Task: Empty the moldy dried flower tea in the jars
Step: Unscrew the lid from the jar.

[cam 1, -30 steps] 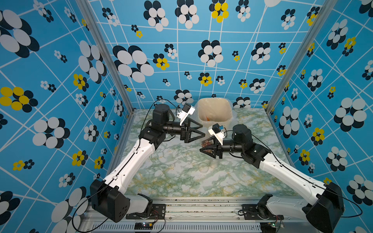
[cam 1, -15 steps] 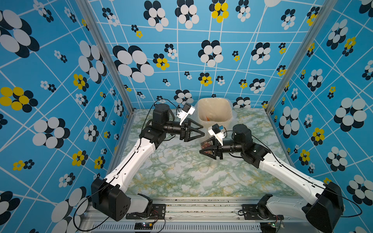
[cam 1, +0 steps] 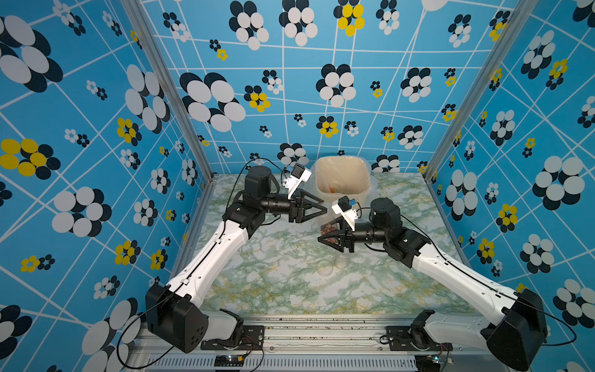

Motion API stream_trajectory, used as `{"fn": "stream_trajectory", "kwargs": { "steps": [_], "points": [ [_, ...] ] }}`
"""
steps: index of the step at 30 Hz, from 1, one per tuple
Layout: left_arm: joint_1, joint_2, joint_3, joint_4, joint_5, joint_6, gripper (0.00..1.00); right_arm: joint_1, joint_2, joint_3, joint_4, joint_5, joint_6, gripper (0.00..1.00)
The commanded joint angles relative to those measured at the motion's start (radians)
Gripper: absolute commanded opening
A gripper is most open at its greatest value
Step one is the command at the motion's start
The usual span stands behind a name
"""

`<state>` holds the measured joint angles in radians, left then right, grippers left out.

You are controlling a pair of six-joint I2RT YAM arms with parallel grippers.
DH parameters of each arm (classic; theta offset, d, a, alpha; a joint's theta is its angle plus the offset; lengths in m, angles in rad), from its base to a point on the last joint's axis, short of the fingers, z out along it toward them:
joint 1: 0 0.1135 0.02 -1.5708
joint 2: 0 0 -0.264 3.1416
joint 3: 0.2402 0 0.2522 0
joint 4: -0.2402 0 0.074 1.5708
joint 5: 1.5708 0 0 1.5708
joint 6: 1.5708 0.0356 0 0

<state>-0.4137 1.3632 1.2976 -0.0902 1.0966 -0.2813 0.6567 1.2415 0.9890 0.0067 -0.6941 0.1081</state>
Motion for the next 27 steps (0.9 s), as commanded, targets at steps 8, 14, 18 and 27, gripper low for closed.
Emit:
{"fn": "stream_trajectory", "kwargs": {
  "steps": [8,14,18,27],
  "points": [
    [-0.203,-0.032,0.029,-0.180,-0.890,-0.036,0.33,0.045,0.007,0.006,0.078,0.627,0.032,0.00],
    [-0.244,-0.015,0.035,-0.190,-1.045,-0.093,0.35,0.102,0.030,-0.033,0.164,0.842,0.044,0.00],
    [-0.244,-0.011,0.032,-0.179,-1.013,-0.085,0.40,0.105,0.036,-0.040,0.181,0.830,0.049,0.00],
    [-0.166,-0.016,0.032,-0.140,-0.663,0.009,0.76,0.100,0.016,-0.034,0.141,0.582,-0.020,0.00]
  ]
}}
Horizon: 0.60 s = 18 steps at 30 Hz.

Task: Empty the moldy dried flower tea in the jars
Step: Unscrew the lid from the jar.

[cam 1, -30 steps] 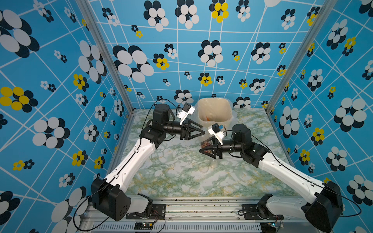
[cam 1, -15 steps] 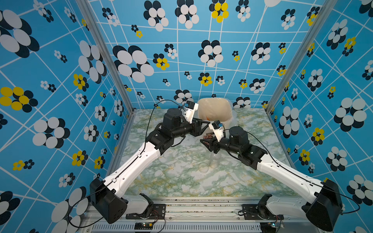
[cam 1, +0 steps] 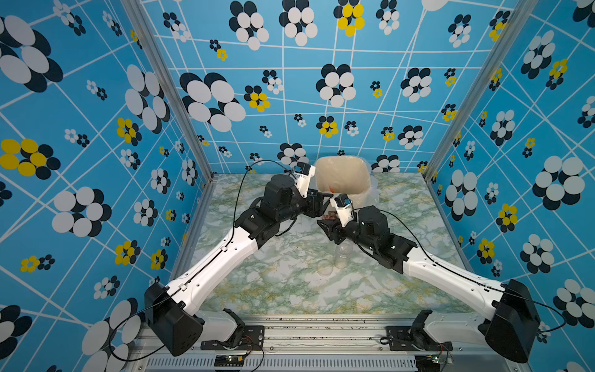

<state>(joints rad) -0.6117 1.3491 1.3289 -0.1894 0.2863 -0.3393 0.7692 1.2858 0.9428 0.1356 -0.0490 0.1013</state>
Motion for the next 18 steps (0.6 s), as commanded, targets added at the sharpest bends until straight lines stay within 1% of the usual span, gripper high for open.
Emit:
{"fn": "stream_trajectory", "kwargs": {
  "steps": [1,6,8,10,12,15,18],
  "points": [
    [0.045,-0.005,-0.002,-0.036,0.191,0.074,0.80,-0.014,-0.028,0.016,0.001,-0.088,-0.018,0.00],
    [0.123,-0.044,-0.044,0.036,0.412,0.087,0.96,-0.036,-0.026,0.032,-0.042,-0.207,-0.035,0.00],
    [0.165,-0.067,-0.074,0.092,0.513,0.071,1.00,-0.048,-0.029,0.037,-0.056,-0.265,-0.040,0.00],
    [0.207,-0.086,-0.108,0.158,0.612,0.049,0.99,-0.061,-0.033,0.045,-0.072,-0.329,-0.046,0.00],
    [0.246,-0.090,-0.136,0.210,0.700,0.016,0.99,-0.080,-0.037,0.054,-0.088,-0.421,-0.048,0.00],
    [0.271,-0.077,-0.159,0.292,0.796,-0.029,0.99,-0.095,-0.038,0.070,-0.093,-0.565,-0.034,0.00],
    [0.278,-0.050,-0.182,0.432,0.884,-0.130,0.98,-0.100,-0.033,0.082,-0.084,-0.671,-0.010,0.00]
  ]
}}
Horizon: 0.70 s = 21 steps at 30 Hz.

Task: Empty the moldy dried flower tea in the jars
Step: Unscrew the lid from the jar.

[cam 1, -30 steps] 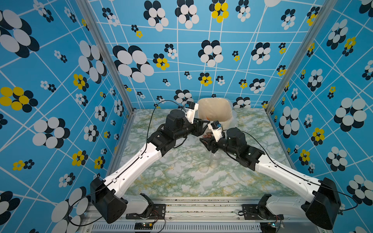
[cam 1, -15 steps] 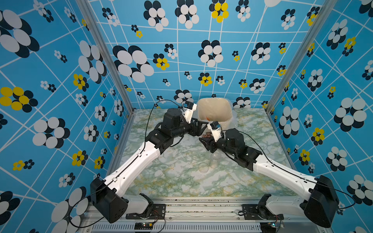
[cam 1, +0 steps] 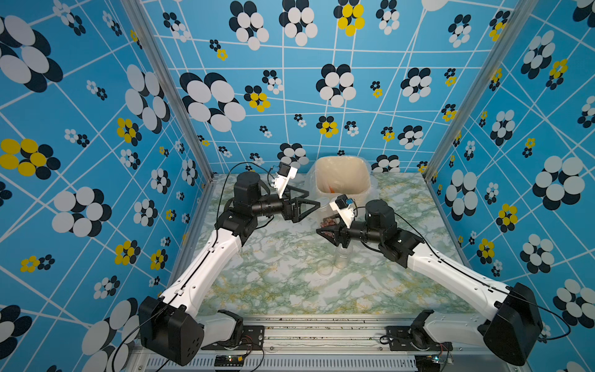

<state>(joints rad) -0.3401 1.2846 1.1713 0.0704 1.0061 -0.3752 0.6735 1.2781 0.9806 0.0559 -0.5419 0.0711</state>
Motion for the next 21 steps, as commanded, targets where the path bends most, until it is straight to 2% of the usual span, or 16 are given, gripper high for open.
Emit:
{"fn": "stream_trajectory", "kwargs": {
  "steps": [1,4,8,17,21],
  "points": [
    [0.008,0.024,-0.033,0.230,0.180,-0.133,0.97,-0.006,-0.022,0.048,0.000,-0.203,0.030,0.00],
    [0.007,0.048,-0.032,0.301,0.212,-0.188,0.93,-0.006,-0.010,0.055,0.009,-0.250,0.053,0.00],
    [0.005,0.058,-0.029,0.296,0.229,-0.186,0.89,-0.007,0.001,0.057,0.021,-0.265,0.067,0.00],
    [-0.010,0.050,-0.008,0.109,0.191,-0.043,0.83,-0.008,0.013,0.066,0.036,-0.265,0.076,0.00],
    [-0.016,0.050,-0.002,0.089,0.187,-0.028,0.79,-0.009,0.021,0.072,0.035,-0.266,0.078,0.00]
  ]
}}
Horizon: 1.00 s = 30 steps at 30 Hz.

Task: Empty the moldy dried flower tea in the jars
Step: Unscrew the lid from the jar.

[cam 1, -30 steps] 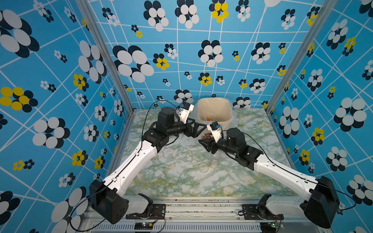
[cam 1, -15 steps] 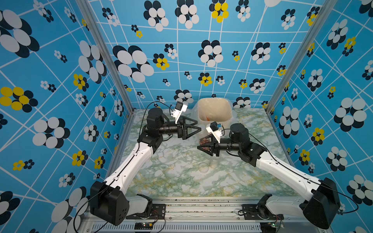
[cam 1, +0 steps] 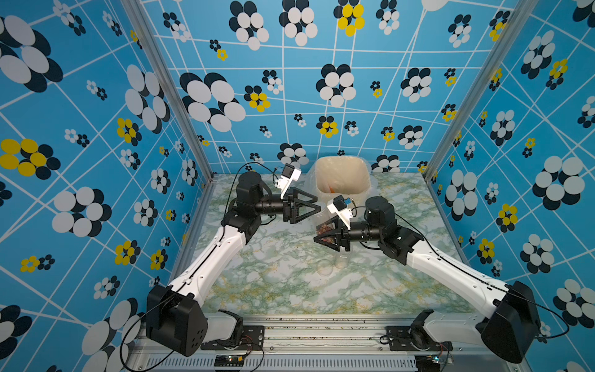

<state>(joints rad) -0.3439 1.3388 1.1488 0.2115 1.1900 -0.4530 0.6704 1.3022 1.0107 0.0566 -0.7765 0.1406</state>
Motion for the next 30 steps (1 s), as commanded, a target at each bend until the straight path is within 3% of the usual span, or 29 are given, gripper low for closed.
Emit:
{"fn": "stream_trajectory", "kwargs": {
  "steps": [1,8,11,15,17,19,22,24,26,30],
  "points": [
    [-0.013,-0.006,0.022,-0.052,0.001,0.049,0.77,-0.006,-0.002,0.042,0.035,-0.032,0.009,0.00],
    [-0.016,-0.008,0.024,-0.077,-0.012,0.064,0.63,-0.007,0.005,0.050,0.035,-0.033,0.014,0.00],
    [-0.016,-0.014,0.027,-0.096,-0.050,0.071,0.52,-0.006,0.008,0.054,0.022,-0.021,0.009,0.00],
    [-0.027,-0.031,0.036,-0.131,-0.148,0.062,0.42,-0.007,0.008,0.072,-0.056,0.137,-0.031,0.00],
    [-0.048,-0.043,0.044,-0.175,-0.247,0.068,0.35,-0.006,0.006,0.080,-0.078,0.229,-0.047,0.00],
    [-0.083,-0.053,0.067,-0.252,-0.378,0.089,0.35,-0.002,0.002,0.076,-0.067,0.339,-0.040,0.00],
    [-0.194,-0.071,0.108,-0.399,-0.739,0.128,0.33,0.024,-0.006,0.059,-0.034,0.538,-0.042,0.00],
    [-0.257,-0.067,0.137,-0.461,-0.918,0.126,0.35,0.048,-0.007,0.044,-0.004,0.650,-0.056,0.00],
    [-0.281,-0.059,0.156,-0.486,-0.999,0.092,0.35,0.070,-0.009,0.030,0.026,0.734,-0.066,0.00],
    [-0.289,-0.054,0.147,-0.457,-1.022,0.042,0.37,0.098,-0.011,-0.001,0.084,0.823,-0.066,0.00]
  ]
}}
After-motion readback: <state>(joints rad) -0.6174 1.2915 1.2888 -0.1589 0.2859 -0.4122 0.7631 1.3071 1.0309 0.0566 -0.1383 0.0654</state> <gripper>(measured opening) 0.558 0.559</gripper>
